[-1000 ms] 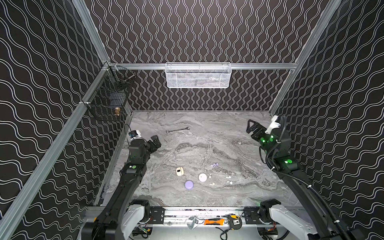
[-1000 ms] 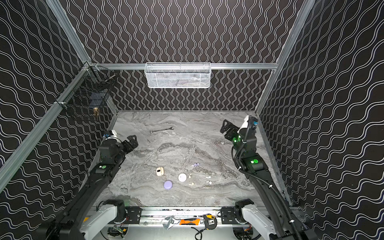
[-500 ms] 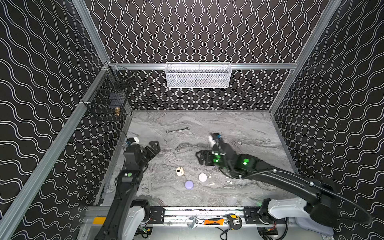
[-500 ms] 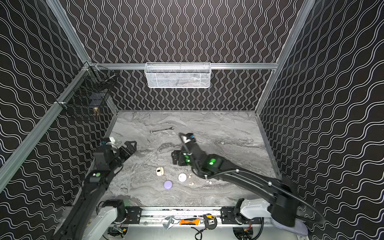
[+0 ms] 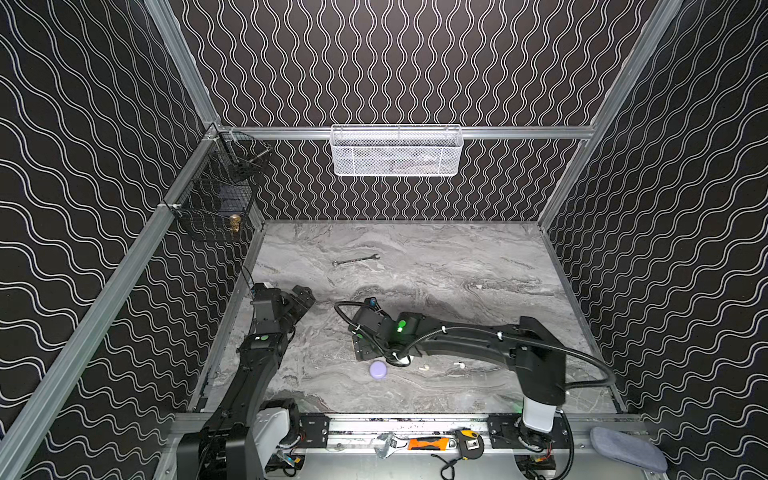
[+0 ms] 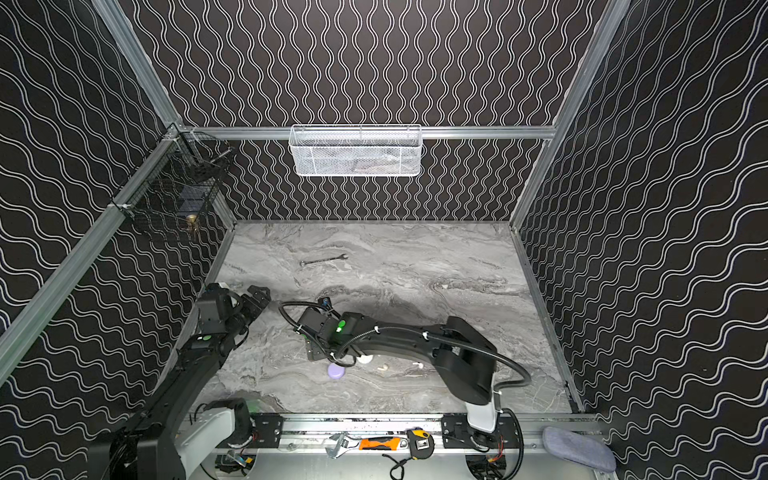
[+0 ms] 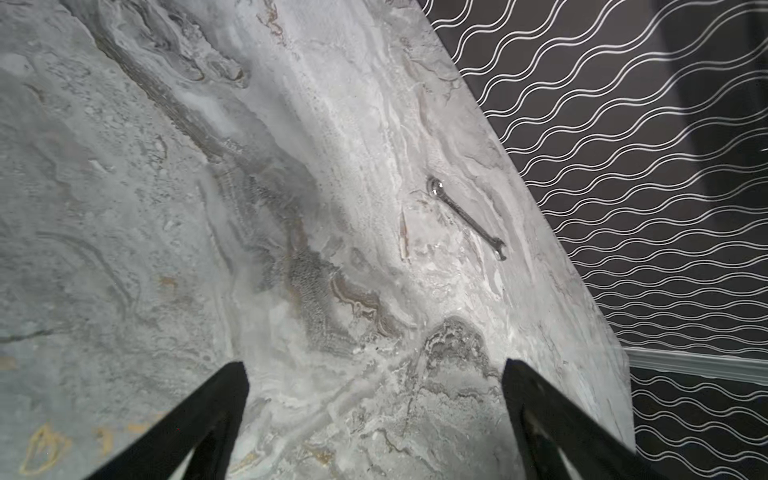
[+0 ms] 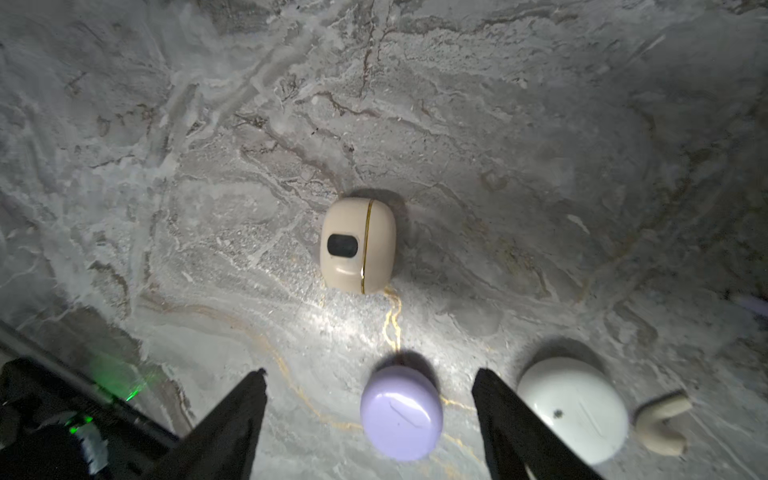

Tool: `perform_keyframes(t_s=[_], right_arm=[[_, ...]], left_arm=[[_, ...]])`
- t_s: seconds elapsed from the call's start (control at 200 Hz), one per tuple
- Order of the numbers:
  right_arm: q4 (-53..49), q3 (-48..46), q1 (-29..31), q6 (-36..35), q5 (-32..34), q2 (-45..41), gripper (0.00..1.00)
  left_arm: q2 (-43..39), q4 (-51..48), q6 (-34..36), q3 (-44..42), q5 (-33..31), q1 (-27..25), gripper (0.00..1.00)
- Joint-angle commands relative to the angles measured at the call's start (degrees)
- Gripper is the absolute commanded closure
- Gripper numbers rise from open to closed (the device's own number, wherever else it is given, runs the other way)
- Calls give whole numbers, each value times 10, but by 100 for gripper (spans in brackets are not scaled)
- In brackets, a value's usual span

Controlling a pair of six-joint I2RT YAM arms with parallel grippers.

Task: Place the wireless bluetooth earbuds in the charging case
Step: 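Lower the right gripper over the cream charging case and close on it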

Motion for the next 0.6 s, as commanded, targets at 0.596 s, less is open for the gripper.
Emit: perform_keyframes(t_s=[0.596], right_arm=[[-83,157,-18,-58,-13,185,34]], left_arm=[[-43,-22,3,1,-20,2,1]])
